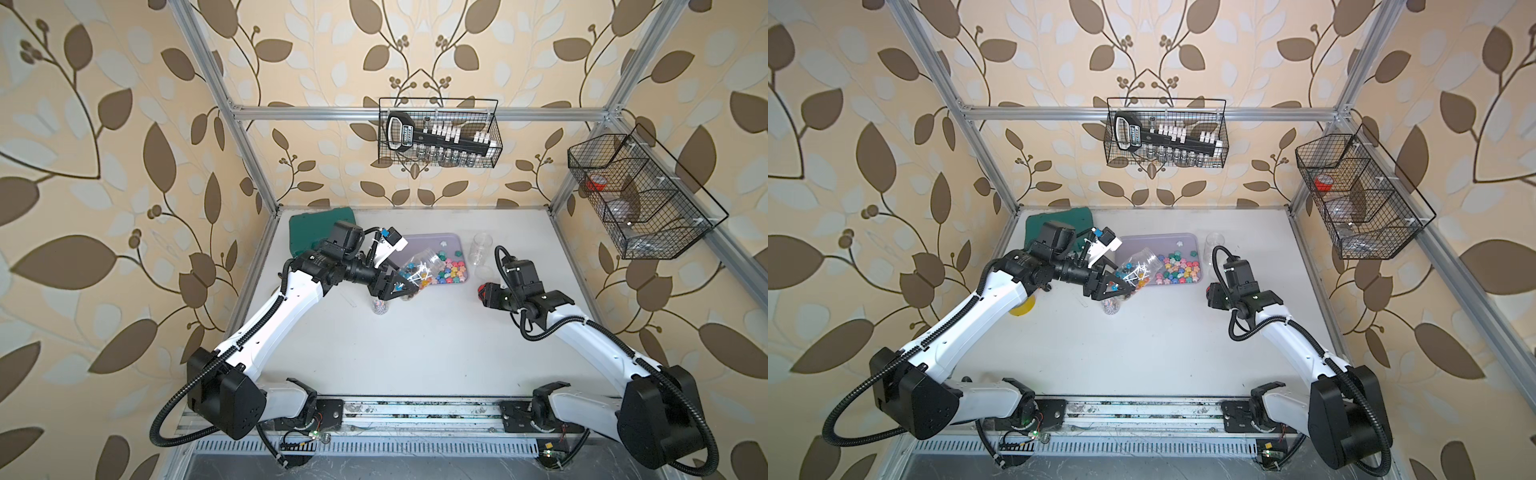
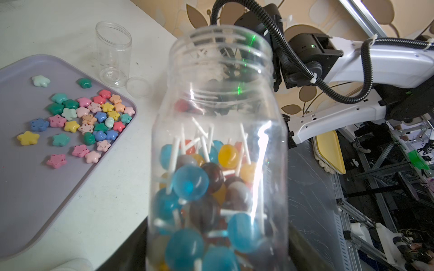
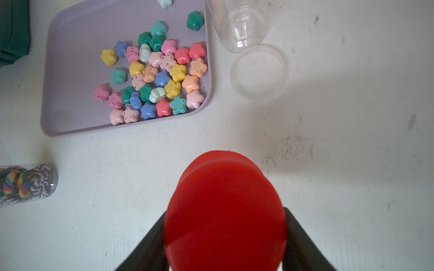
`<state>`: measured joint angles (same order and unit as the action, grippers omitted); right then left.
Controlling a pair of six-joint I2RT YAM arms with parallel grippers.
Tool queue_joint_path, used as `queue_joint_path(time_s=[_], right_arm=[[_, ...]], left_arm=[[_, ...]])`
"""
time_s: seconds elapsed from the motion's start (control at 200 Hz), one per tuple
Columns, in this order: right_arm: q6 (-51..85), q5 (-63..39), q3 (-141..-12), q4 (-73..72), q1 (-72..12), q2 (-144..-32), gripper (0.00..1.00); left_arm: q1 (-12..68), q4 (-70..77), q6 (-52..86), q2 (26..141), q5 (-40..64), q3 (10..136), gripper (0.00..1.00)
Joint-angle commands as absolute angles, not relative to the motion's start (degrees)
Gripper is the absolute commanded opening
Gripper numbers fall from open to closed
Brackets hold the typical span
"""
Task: Pour the candies out of the jar
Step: Place the lid at the center of the board.
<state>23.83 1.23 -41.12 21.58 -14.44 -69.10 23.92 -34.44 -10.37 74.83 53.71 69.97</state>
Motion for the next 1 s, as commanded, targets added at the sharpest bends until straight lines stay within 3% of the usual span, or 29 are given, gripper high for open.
queue_joint_path(time_s=[0.0, 0.495, 0.86, 1.0], right_arm=[[24.4, 2.5, -40.8, 18.7, -14.2, -70.7, 0.50], [23.3, 6.1, -41.2, 16.6, -14.2, -77.2, 0.50], [22.8, 8.8, -43.1, 15.4, -14.2, -83.2, 0.58], [22.9, 8.7, -43.9, 15.6, -14.2, -84.7, 0.66]], left_arm=[[23.6, -32.1, -11.5, 72.0, 55.6, 70.0, 0.71], [23.6, -32.4, -11.9, 70.9, 54.3, 69.3, 0.71], [23.6, -32.4, -12.0, 71.1, 53.5, 69.1, 0.71], [23.6, -32.3, -11.9, 71.3, 52.7, 69.1, 0.71]])
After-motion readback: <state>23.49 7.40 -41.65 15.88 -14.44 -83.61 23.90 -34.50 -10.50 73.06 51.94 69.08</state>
